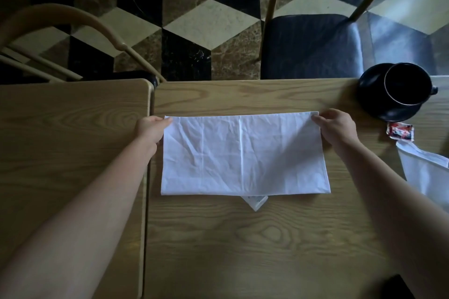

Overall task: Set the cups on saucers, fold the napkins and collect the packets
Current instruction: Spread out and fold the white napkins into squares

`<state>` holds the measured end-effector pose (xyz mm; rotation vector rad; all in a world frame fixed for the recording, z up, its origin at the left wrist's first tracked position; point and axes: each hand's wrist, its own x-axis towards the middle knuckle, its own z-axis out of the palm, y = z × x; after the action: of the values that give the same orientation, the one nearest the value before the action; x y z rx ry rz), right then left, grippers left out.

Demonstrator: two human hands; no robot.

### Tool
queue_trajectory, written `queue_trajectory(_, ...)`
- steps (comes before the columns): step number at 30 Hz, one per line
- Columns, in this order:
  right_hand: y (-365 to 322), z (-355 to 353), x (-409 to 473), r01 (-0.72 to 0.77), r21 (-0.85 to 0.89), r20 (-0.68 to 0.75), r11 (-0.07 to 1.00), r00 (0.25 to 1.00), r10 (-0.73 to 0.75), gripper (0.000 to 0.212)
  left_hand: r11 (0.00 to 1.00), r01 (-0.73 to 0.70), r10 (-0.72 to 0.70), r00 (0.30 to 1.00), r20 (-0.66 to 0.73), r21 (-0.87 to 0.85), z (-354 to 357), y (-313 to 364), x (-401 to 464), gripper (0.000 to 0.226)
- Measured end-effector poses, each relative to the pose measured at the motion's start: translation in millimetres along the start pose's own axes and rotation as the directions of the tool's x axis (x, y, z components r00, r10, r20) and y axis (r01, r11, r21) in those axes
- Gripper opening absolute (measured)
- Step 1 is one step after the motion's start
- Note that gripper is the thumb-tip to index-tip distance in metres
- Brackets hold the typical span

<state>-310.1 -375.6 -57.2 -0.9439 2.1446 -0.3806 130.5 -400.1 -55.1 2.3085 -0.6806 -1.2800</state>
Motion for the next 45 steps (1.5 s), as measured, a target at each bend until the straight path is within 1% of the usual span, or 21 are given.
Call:
queue_trajectory(2, -1.3, 0.5, -2.7, -0.009, -0.015, -0.02, 1.0, 1.0, 0.009, 0.032, 1.0, -0.024, 0.024, 0.999, -0.045, 0.012, 3.3, -2.1, -0.7, 0.018)
queue_trajectory(4, -2.9, -0.6, -7.4, -0.008, -0.042, -0.032, 0.999, 0.999, 0.007, 0.036, 0.995, -0.063, 0.071, 0.992, -0.106, 0.079, 7.0, -0.7, -5.2, 0.024)
queue_trajectory(6, -3.9, -2.0, -17.0, 0.032, -0.076, -0.063, 0.997, 0.997, -0.037, 0.035, 0.973, -0.122, 0.156, 0.974, -0.167, 0.198, 8.6, 3.1, -15.8, 0.035)
queue_trajectory(8, -2.5, 0.0, -34.1, 0.077, -0.076, -0.154, 0.994, 0.984, -0.088, 0.024, 0.927, -0.176, 0.257, 0.941, -0.221, 0.33, 8.4, 4.2, -33.9, 0.036)
queue_trajectory(10, -0.1, 11.8, -62.7, 0.172, -0.066, -0.202, 0.983, 0.962, -0.182, 0.022, 0.868, -0.276, 0.393, 0.89, -0.232, 0.413, 13.4, -4.0, -58.3, 0.032)
queue_trajectory(11, 0.4, 23.0, -81.3, 0.234, -0.061, -0.162, 0.97, 0.957, -0.241, 0.02, 0.848, -0.335, 0.434, 0.883, -0.178, 0.41, 19.2, -11.3, -72.8, 0.027)
queue_trajectory(12, -0.5, 36.3, -102.0, 0.282, -0.041, -0.08, 0.958, 0.955, -0.285, 0.016, 0.84, -0.386, 0.446, 0.891, -0.081, 0.381, 27.2, -20.5, -89.4, 0.02)
queue_trajectory(13, -2.1, 50.1, -124.5, 0.316, 0.001, 0.034, 0.949, 0.948, -0.315, 0.012, 0.839, -0.417, 0.43, 0.902, 0.044, 0.349, 36.8, -31.5, -106.9, 0.014)
queue_trajectory(15, -3.1, 78.5, -165.9, 0.35, 0.125, 0.254, 0.929, 0.893, -0.37, 0.01, 0.846, -0.449, 0.381, 0.887, 0.263, 0.289, 57.6, -54.9, -141.3, 0.009)
queue_trajectory(17, -0.2, 102.0, -197.1, 0.35, 0.203, 0.386, 0.914, 0.83, -0.403, 0.01, 0.861, -0.461, 0.378, 0.862, 0.337, 0.214, 73.1, -78.8, -166.9, 0.006)
queue_trajectory(19, 6.2, 116.5, -212.0, 0.322, 0.207, 0.455, 0.924, 0.804, -0.382, 0.014, 0.889, -0.428, 0.355, 0.869, 0.346, 0.163, 81.8, -100.0, -178.9, 0.005)
queue_trajectory(20, 10.1, 119.6, -213.3, 0.304, 0.193, 0.47, 0.933, 0.806, -0.36, 0.015, 0.915, -0.377, 0.311, 0.886, 0.345, 0.143, 83.4, -107.3, -180.1, 0.004)
queue_trajectory(22, 17.5, 120.2, -207.2, 0.287, 0.145, 0.474, 0.947, 0.82, -0.321, 0.016, 0.972, -0.224, 0.19, 0.924, 0.333, 0.067, 82.3, -114.5, -175.6, 0.004)
queue_trajectory(24, 23.0, 113.7, -193.6, 0.259, 0.106, 0.458, 0.96, 0.844, -0.278, 0.016, 0.996, -0.078, 0.088, 0.95, 0.3, -0.046, 74.6, -116.0, -164.9, 0.008)
queue_trajectory(27, 33.9, 88.8, -169.5, 0.182, 0.058, 0.414, 0.982, 0.89, -0.19, 0.016, 0.979, 0.127, -0.075, 0.953, 0.295, -0.162, 52.3, -112.6, -141.7, 0.016)
queue_trajectory(31, 63.5, 37.9, -143.3, 0.049, 0.064, 0.295, 0.997, 0.953, -0.066, 0.013, 0.939, 0.259, -0.205, 0.95, 0.236, -0.227, 17.5, -113.3, -111.2, 0.019)
queue_trajectory(34, 88.5, 6.4, -133.0, 0.023, 0.041, 0.203, 0.999, 0.979, -0.031, 0.012, 0.906, 0.308, -0.263, 0.947, 0.184, -0.292, -8.1, -119.6, -93.8, 0.023)
queue_trajectory(38, 97.1, -0.5, -129.7, 0.014, 0.013, 0.199, 1.0, 0.98, -0.017, 0.012, 0.902, 0.323, -0.274, 0.941, 0.199, -0.286, -18.4, -121.9, -86.9, 0.024)
queue_trajectory(41, 90.0, 3.6, -131.6, 0.015, -0.042, 0.186, 0.999, 0.982, -0.007, 0.011, 0.905, 0.314, -0.279, 0.947, 0.158, -0.288, -16.0, -117.5, -94.6, 0.025)
queue_trajectory(43, 80.8, 0.2, -131.5, 0.023, -0.125, 0.22, 0.992, 0.976, 0.005, 0.011, 0.916, 0.266, -0.262, 0.964, 0.052, -0.3, -8.1, -111.8, -109.1, 0.023)
queue_trajectory(45, 62.3, -7.3, -123.2, 0.075, -0.242, 0.221, 0.967, 0.975, -0.02, 0.014, 0.947, 0.135, -0.167, 0.982, -0.087, -0.291, 14.9, -103.7, -137.6, 0.015)
